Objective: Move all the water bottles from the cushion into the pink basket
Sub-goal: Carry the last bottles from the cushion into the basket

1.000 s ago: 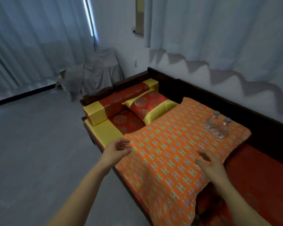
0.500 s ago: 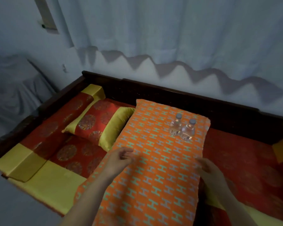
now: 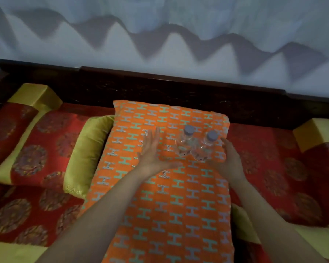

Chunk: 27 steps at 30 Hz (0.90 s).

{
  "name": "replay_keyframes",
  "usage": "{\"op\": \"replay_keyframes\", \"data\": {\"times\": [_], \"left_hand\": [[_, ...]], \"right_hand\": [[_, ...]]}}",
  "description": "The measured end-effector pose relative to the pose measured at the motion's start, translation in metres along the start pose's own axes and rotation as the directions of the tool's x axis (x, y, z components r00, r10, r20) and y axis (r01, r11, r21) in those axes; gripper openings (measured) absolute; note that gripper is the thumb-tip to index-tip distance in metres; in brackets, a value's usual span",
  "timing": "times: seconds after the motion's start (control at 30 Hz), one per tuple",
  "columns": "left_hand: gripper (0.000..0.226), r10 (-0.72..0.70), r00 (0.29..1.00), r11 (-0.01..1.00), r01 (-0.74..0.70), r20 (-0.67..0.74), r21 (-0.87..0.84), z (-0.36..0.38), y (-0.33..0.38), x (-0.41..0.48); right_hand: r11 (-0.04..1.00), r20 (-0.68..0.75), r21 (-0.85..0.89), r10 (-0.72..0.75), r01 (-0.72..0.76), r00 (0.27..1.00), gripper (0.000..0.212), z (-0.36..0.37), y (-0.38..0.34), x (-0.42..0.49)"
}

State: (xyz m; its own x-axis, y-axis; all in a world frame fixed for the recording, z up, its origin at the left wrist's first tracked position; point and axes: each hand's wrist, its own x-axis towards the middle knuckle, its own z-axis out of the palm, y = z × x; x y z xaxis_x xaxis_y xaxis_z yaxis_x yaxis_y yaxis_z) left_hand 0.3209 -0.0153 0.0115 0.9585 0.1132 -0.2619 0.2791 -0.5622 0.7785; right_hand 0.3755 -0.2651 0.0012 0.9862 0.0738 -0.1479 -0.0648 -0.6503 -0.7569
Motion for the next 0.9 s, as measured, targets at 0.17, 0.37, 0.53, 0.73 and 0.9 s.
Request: {"op": "replay_keyframes", "data": {"times": [0.17, 0.37, 0.53, 0.73, 0.9], "left_hand": [[0.116, 0.109, 0.988, 0.989, -0.119, 0.113, 0.086, 0.027, -0.005, 0.063], [0.120, 0.143, 0.975, 0.986, -0.156, 0.169, 0.066, 0.047, -0.008, 0.089], [0.098, 0.168, 0.982, 0.978, -0.154, 0.092, -0.141, 0.051, -0.006, 0.091], [0.080, 0.115, 0.990, 0.978, -0.097, 0.087, -0.183, 0.037, -0.005, 0.080], [0.076, 0.089, 0.993, 0.969, -0.068, 0.078, -0.239, 0.003, -0.008, 0.035]], "right_hand": [[0.996, 0.006, -0.006, -0.089, 0.089, 0.996, 0.071, 0.021, 0.009, 0.029], [0.997, 0.029, 0.018, -0.070, 0.069, 0.997, 0.085, 0.032, 0.014, 0.037], [0.997, 0.005, 0.021, -0.071, 0.071, 0.997, 0.082, 0.037, 0.019, 0.038], [0.995, -0.020, 0.094, -0.019, 0.021, 1.000, 0.061, 0.039, 0.014, 0.029], [0.985, -0.045, 0.169, -0.006, 0.014, 0.999, 0.061, 0.017, 0.008, -0.003]]}}
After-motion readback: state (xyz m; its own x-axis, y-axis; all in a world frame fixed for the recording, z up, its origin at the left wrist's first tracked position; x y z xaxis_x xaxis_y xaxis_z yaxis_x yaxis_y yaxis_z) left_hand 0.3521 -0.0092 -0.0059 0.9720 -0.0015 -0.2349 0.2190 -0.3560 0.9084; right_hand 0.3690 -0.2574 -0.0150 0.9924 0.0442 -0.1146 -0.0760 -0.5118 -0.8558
